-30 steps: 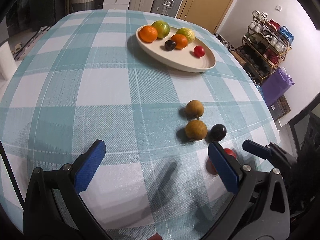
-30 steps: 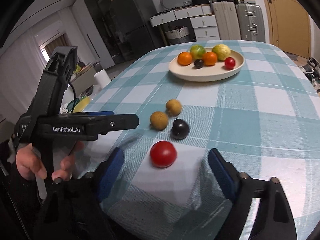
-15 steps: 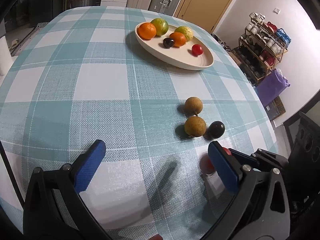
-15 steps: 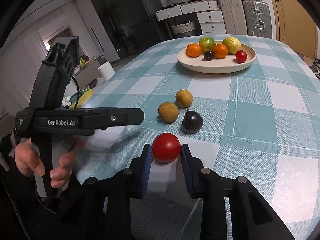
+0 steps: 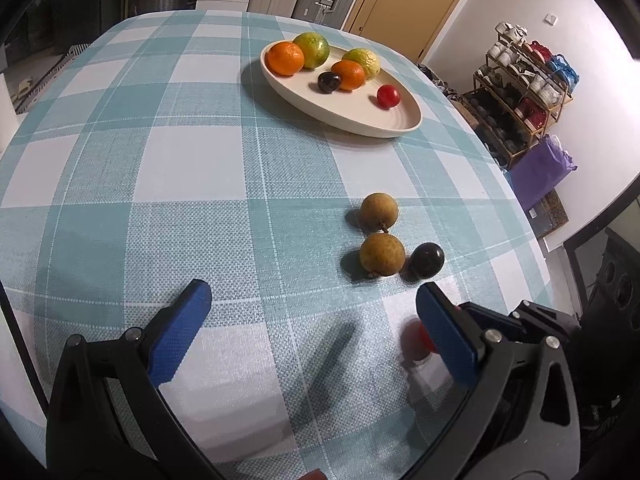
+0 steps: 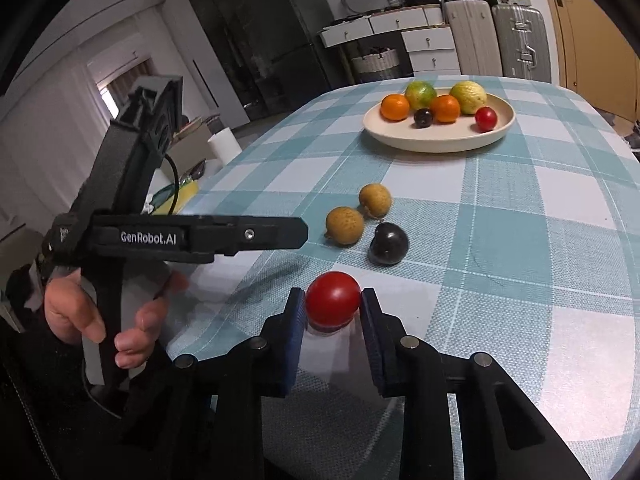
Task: Organize fruits
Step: 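Move the left gripper to a brown fruit while the right gripper holds the tomato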
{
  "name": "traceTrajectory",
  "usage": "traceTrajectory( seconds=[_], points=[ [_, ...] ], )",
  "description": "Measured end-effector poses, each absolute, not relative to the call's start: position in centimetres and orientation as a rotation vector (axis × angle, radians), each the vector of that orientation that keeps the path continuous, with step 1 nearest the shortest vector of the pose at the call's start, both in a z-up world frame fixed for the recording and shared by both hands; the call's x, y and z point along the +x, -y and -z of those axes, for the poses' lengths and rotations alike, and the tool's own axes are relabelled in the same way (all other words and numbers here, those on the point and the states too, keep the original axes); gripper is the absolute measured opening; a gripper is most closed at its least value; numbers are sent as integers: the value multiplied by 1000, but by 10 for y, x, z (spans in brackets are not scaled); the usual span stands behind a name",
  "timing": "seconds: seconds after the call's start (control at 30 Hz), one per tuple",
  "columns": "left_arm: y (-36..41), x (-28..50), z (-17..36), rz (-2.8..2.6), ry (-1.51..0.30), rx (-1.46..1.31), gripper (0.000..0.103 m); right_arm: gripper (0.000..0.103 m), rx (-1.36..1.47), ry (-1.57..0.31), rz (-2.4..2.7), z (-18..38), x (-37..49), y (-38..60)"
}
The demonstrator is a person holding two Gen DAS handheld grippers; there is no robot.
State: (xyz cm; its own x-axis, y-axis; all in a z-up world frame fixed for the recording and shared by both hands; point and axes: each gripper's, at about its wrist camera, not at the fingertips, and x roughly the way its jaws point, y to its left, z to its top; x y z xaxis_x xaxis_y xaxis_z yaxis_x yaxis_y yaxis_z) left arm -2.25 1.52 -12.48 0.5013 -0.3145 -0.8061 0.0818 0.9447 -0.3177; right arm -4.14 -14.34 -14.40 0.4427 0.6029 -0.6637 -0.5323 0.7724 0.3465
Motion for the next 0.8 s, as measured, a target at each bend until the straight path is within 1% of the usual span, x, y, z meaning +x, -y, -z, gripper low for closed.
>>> traceTrajectory(
  seconds=[0.13,0.37,0.57,0.8],
  points=[
    [-13,-20,125,246,-1023,-252,102,24,107,-848,-699,142,-40,151],
    [-14,-17,125,239,-1022,-260,102,24,74,-846,-694,142,-40,146],
    [-15,-18,121,239,-1012,-253,102,30,67,-900,-717,146,-35,136],
    [-17,-19,119,244,-1007,-258,102,30,57,-915,-731,150,-33,130]
  ],
)
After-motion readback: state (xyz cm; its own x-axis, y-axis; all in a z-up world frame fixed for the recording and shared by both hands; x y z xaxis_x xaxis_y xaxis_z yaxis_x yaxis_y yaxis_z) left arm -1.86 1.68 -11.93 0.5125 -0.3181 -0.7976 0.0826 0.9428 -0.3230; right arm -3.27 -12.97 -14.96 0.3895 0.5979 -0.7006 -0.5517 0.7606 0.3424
